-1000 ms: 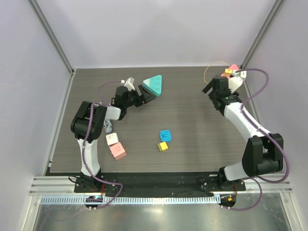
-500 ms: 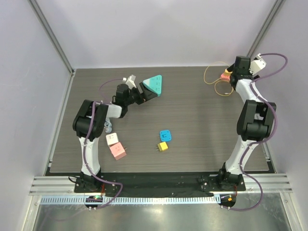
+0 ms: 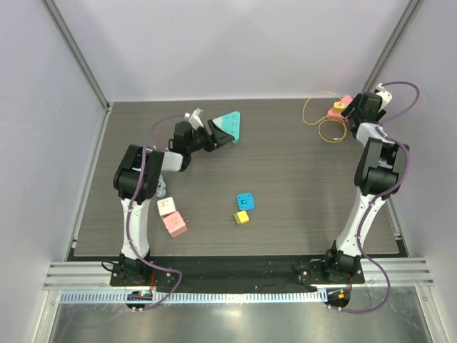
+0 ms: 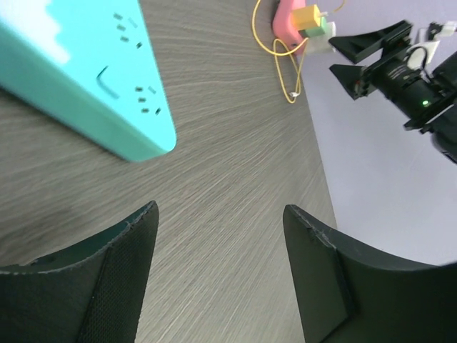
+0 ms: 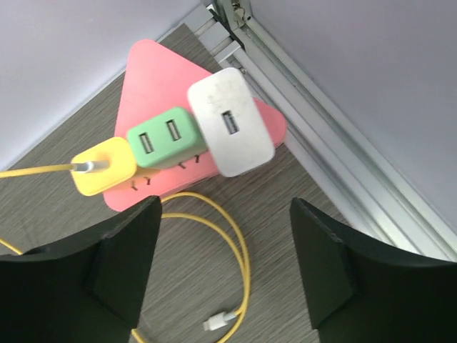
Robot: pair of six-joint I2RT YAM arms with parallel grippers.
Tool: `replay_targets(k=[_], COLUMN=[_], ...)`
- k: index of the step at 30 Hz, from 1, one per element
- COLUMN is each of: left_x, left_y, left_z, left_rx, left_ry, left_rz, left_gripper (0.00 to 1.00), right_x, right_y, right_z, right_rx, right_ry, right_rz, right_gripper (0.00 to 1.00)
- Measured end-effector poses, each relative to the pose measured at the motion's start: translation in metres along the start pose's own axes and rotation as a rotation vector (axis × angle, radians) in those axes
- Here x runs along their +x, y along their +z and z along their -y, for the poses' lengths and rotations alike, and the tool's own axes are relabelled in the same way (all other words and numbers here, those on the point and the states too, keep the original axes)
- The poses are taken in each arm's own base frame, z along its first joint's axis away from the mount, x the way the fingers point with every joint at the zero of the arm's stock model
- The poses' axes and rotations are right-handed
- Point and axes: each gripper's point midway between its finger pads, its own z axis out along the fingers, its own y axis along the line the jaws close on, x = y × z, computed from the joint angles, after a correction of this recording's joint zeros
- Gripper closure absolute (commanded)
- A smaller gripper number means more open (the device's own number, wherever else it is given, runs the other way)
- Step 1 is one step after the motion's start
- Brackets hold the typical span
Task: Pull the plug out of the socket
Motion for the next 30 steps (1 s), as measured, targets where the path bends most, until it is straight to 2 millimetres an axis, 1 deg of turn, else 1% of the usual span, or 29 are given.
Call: replay_targets(k=[2, 3, 6, 8, 10, 16, 18, 22, 28, 30], left_x=[-0.004, -0.006, -0.007, -0.007, -0.006, -0.006, -0.006, -0.009, -0.008, -0.008], left_y=[0.003, 0.004, 0.004, 0.004, 0.004, 0.004, 0.004, 0.006, 0.006, 0.006], left_z=[0.005, 0.007, 0.009, 0.009, 0.007, 0.003, 0.003, 0.004, 0.005, 0.005], left_rx=[0.017, 0.024, 0.033, 0.034, 0.032, 0.027, 0.027, 0.030, 0.039, 0.041], left_ry=[0.008, 0.011, 0.016, 0.015, 0.012, 0.007, 0.008, 0.011, 0.012, 0.013], left_rz=[0.001, 0.001, -0.001, -0.005, -0.007, -0.008, -0.007, -0.005, -0.015, -0.016], left_gripper=[0.31, 0.31, 0.31, 0.31, 0.31, 0.31, 0.31, 0.32, 0.31, 0.31], right_x=[0.001, 0.002, 0.006, 0.004, 0.003, 0.009, 0.009, 0.001, -0.005, -0.004], right_y=[0.003, 0.004, 0.008, 0.011, 0.017, 0.029, 0.032, 0.039, 0.045, 0.047], right_z=[0.006, 0.014, 0.025, 0.028, 0.026, 0.019, 0.017, 0.012, 0.010, 0.010], right_rx=[-0.019, -0.017, -0.023, -0.031, -0.048, -0.090, -0.098, -0.111, -0.115, -0.115], right_ry=[-0.014, -0.018, -0.058, -0.089, -0.133, -0.235, -0.257, -0.295, -0.338, -0.346], right_rz=[0.007, 0.005, -0.007, -0.005, -0.003, -0.013, -0.012, 0.000, 0.002, -0.001], right_gripper=[0.29, 0.36, 0.42, 0.43, 0.43, 0.43, 0.43, 0.43, 0.44, 0.46])
